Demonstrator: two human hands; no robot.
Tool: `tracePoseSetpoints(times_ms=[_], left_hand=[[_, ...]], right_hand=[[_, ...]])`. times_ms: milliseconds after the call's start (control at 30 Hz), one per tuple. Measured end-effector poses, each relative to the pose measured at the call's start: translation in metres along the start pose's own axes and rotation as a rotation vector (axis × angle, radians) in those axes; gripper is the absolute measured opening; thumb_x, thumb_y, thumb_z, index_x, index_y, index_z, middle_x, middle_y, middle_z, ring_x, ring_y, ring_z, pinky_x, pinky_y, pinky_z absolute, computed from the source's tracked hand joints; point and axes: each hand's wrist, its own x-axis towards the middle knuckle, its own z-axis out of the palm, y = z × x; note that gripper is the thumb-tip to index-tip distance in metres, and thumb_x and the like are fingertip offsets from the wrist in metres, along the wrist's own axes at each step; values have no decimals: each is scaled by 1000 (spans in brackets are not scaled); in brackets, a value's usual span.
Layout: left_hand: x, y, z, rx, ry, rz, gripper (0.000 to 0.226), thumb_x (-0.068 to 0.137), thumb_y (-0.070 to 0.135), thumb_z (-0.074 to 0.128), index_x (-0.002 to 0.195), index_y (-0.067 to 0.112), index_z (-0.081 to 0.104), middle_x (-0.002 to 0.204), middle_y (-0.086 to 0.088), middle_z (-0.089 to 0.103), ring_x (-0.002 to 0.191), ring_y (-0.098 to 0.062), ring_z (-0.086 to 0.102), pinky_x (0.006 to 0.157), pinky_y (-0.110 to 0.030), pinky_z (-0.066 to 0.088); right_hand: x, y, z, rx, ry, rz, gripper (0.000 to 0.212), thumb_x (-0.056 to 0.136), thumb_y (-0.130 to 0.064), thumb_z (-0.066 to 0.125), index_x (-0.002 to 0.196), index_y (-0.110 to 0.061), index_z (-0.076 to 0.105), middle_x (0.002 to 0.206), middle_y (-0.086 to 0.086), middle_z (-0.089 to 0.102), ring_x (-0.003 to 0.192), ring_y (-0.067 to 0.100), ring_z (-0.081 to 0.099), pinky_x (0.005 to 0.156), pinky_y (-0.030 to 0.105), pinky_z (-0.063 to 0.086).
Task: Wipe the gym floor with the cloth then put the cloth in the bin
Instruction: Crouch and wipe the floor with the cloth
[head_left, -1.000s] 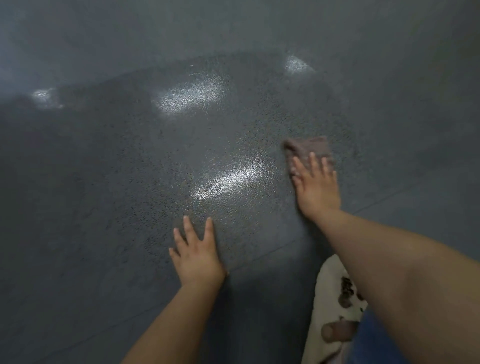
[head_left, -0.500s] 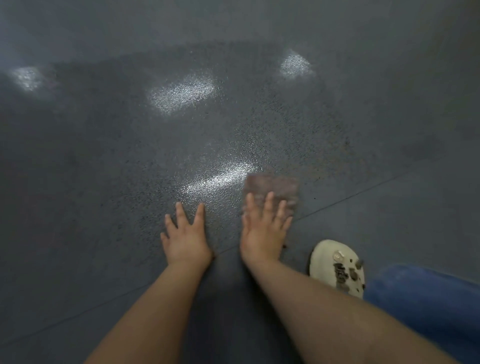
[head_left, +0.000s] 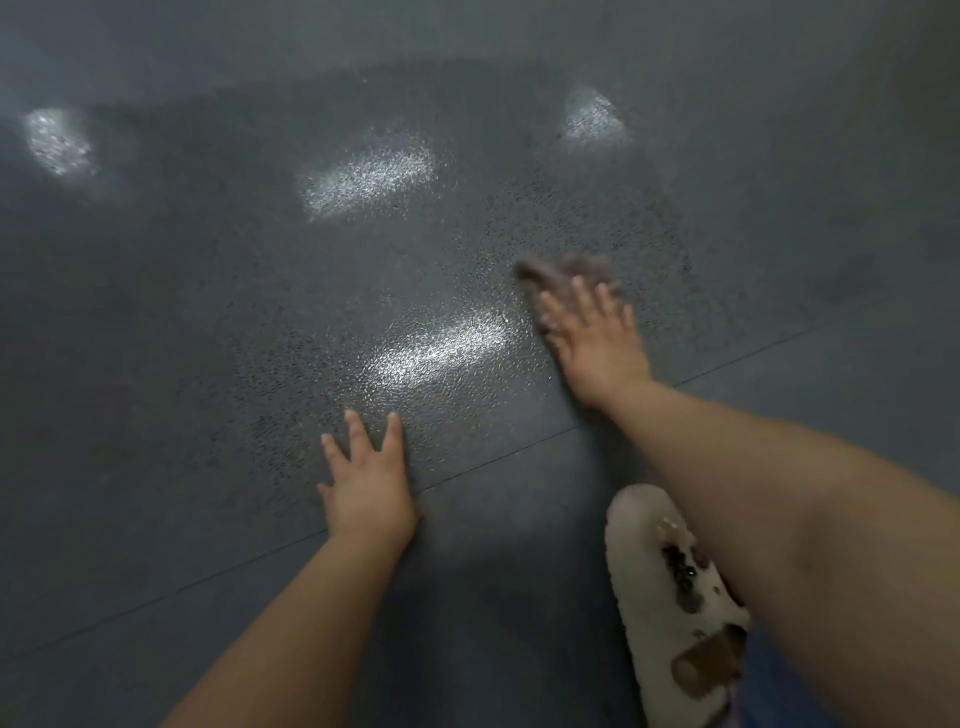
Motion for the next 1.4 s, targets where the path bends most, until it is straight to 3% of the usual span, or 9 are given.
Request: tracePoseSetpoints(times_ms=[133,233,433,567,900,1100,1233,1333,1400], left_hand=[[-1,2,-4,14,-18,2,87,90,16,61,151,29,1,157,-11,-17,143,-42,-7,108,-56,29],[1,4,-4,29,-24,0,89,89,16,63,151,27,1,156,-13,-17,143,-44,-6,108,-57,30],[6,6,-4,60,-32,-8,84,91,13,60,151,24,1,156,-16,-16,142,-46,-3,106,-57,32],[6,6,-4,78,-43,-5,86,91,14,60,151,23,0,156,-17,-17,142,-46,-2,106,-56,33],[5,5,-7,75,-85,28,102,82,25,72,151,22,-2,154,-20,-19,141,-49,-4,108,-57,30],[7,4,-7,75,-80,35,103,80,25,75,151,21,0,154,-21,-18,140,-50,-2,108,-58,30],[7,3,-7,70,-61,35,96,83,21,71,151,22,2,155,-20,-18,141,-50,-1,107,-58,31],[5,0,-8,66,-59,50,96,84,23,69,151,23,0,155,-18,-18,141,-48,-2,108,-56,31],[2,-3,-10,66,-74,72,101,82,28,71,151,25,-2,155,-15,-19,142,-46,-3,109,-54,31]], right_hand=[[5,26,-2,217,-10,369,52,101,-44,23,150,-39,5,160,1,-9,146,29,-9,118,50,0],[0,-1,-1,279,30,420,51,101,-44,23,150,-40,8,160,0,-7,146,32,-9,116,52,-2],[-36,-93,19,29,-12,-244,50,100,-46,23,149,-43,8,160,2,-7,145,34,-12,114,51,-10],[-15,-71,9,-42,-20,-401,51,100,-46,25,149,-41,12,160,1,-4,146,26,-8,116,41,-8],[-13,56,12,305,102,525,52,102,-43,23,151,-36,8,160,3,-5,146,30,-6,117,46,0],[-36,-1,26,546,184,894,50,102,-39,28,150,-36,16,160,2,-2,146,31,-4,115,50,-1],[-59,-72,41,534,146,704,49,101,-37,30,149,-36,20,160,6,0,145,36,-2,115,51,-2],[-92,-117,62,363,178,297,50,91,-40,32,137,-31,49,149,16,36,134,47,32,107,61,16],[-103,-118,67,236,60,80,51,85,-42,33,128,-32,58,139,15,50,124,46,46,99,62,28]])
